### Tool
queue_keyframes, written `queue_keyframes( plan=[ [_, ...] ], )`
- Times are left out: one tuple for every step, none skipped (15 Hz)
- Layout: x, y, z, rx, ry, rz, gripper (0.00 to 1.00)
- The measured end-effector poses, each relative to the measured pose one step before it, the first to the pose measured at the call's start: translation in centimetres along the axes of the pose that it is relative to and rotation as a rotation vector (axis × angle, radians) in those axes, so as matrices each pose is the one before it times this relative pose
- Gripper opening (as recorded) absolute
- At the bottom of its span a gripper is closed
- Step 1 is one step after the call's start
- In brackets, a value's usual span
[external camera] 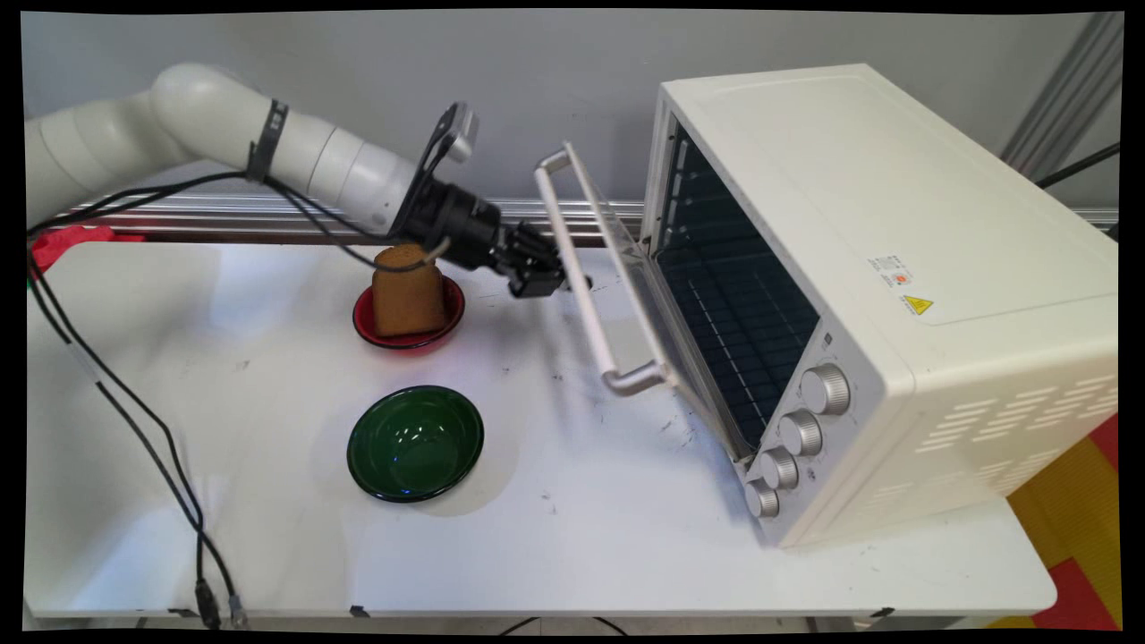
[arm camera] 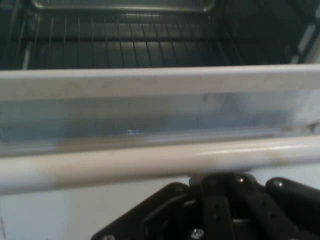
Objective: Close the oven
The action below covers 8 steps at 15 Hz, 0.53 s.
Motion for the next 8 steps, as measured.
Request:
queue_keyframes(
  plan=[
    [0.477,-0.016,0.173,0.00190,0.00914,0.00088,0.00],
    [0.552,-0.023,0.198,0.00251,0.00983,0.00085,0.00],
    [0.425,-0.011,0.133,0.00233,0.00735,0.00104,0.00],
    [0.430,-0.004,0.118,0.00264,0.00685,0.00089,0.00],
    [0.374,-0.001,0.118,0.00194,0.00523,0.00125,0.00],
    [0.276,-0.004,0.081,0.00164,0.00373,0.00078,0.00],
    [0.168,-0.001,0.052,0.00113,0.00256,0.00032,0.00],
    [0.265,-0.004,0.077,0.00167,0.00347,0.00078,0.00]
  ],
)
